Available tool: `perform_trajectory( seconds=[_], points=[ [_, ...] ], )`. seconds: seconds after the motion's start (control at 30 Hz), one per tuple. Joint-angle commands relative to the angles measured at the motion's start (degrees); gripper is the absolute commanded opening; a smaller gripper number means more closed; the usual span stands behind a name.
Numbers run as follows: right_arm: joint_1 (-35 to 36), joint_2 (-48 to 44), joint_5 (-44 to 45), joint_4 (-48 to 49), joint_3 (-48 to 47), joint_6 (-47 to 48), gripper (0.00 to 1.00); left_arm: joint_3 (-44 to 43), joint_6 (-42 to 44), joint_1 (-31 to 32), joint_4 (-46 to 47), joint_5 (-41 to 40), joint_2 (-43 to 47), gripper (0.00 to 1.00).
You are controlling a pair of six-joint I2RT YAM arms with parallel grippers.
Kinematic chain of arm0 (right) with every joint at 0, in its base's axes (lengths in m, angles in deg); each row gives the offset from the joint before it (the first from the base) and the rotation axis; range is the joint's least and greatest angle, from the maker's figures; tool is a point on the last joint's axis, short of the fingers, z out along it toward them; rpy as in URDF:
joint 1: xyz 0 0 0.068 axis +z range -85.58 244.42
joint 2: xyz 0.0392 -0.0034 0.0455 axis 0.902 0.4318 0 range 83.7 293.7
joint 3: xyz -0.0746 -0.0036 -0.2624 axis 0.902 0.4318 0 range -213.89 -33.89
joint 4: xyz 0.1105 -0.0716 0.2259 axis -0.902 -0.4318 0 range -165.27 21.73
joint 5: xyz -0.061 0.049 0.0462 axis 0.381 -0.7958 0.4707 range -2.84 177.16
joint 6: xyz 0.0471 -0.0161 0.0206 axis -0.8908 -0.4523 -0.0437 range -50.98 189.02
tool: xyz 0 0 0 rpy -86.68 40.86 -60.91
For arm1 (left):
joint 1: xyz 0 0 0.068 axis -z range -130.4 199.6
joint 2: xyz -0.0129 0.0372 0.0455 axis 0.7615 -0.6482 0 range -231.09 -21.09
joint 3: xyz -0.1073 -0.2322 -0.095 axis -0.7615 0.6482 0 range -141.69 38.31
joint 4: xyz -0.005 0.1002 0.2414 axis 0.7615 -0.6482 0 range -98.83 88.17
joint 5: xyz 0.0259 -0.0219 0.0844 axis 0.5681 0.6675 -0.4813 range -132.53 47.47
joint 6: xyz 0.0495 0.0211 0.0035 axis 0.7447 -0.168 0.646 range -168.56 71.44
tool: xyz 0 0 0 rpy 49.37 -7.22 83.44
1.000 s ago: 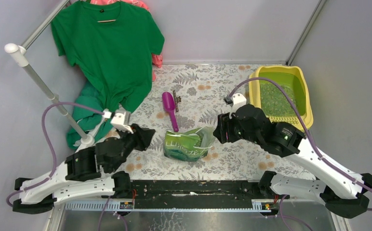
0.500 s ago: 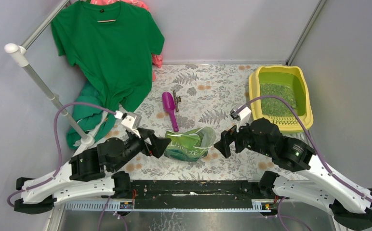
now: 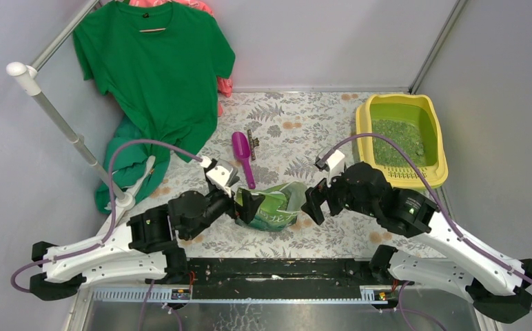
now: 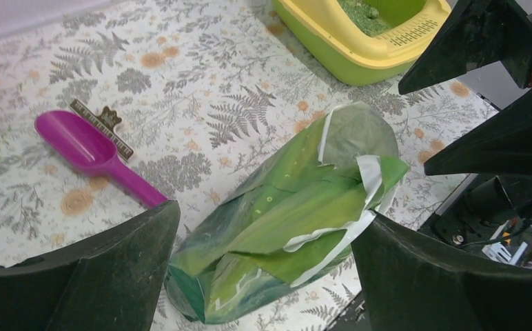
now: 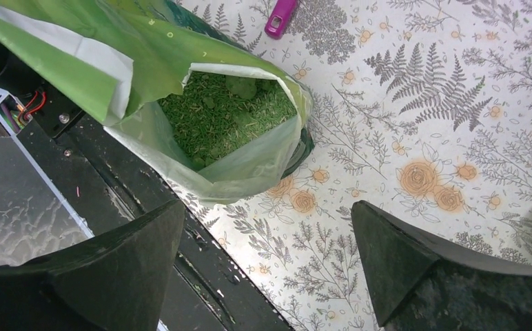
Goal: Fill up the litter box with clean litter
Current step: Adjust the cat litter bag at the center of the board.
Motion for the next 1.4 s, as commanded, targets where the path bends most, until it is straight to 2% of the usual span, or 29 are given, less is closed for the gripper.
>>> perform_trajectory(
  seconds=[0.0,0.07,0.1,0.17,0.2,0.37,0.5,0.67,0.93,0.97,1.03,1.1,1.13,1.2,1.23,1.37],
  points=[
    [-0.2,-2.4,0.2,-0.6,-3.2,2.1,1.0,2.5,8.2,-0.1,11.4,0.5,-0.4,0.98],
    [-0.1,-3.3,0.2,-1.5,-3.2,2.3,1.0,3.9,9.4,-0.1,13.6,0.9,-0.9,0.89],
    [-0.2,-3.8,0.6,-1.7,-3.1,2.4,1.0,4.4,9.7,-0.1,14.3,1.2,-1.3,0.7],
    [-0.2,-4.6,1.9,-1.7,-2.6,2.5,1.0,4.7,9.4,-0.2,15.0,1.2,-2.4,0.09],
    [-0.1,-5.1,2.8,-1.3,-2.0,2.3,1.0,4.6,8.8,-0.2,14.5,0.2,-2.9,0.0],
    [-0.2,-5.2,9.2,0.3,-0.5,-1.7,1.0,5.5,5.1,-0.2,14.0,-4.9,1.7,0.0],
    [-0.2,0.0,8.3,-1.4,-3.9,-7.3,0.99,7.2,3.8,-0.2,14.5,-6.1,8.4,0.0],
    [-0.2,8.3,8.8,-4.1,-9.0,-11.8,0.9,7.7,2.4,-0.2,12.4,-9.1,11.9,0.0],
    [-0.3,15.3,6.3,-0.6,-10.6,-10.8,0.74,7.2,2.1,-0.2,11.4,-12.6,10.2,0.0],
    [-0.4,15.9,5.8,-0.5,-10.7,-10.6,0.7,6.9,1.9,-0.2,10.9,-13.1,10.2,0.0],
    [-1.0,17.4,5.0,-1.4,-11.6,-10.5,0.47,6.4,1.8,-0.2,10.1,-14.3,10.5,0.0],
    [-1.5,19.9,5.5,-3.3,-13.6,-10.4,0.44,6.1,1.9,-0.2,9.9,-15.2,11.1,0.0],
    [-1.7,21.3,5.4,-4.6,-15.0,-10.3,0.39,5.9,2.1,-0.2,9.9,-16.2,11.4,0.0],
    [-2.3,24.6,3.8,-8.2,-18.7,-10.5,0.07,4.9,2.5,-0.2,9.9,-18.4,11.6,0.0],
    [-2.5,26.1,3.1,-10.3,-20.8,-11.0,0.0,4.4,3.1,-0.2,10.0,-19.3,11.5,0.0],
    [-2.6,29.2,-2.2,-16.7,-28.8,-13.0,0.0,1.9,5.4,-0.2,10.6,-22.5,9.7,0.0]
  ],
)
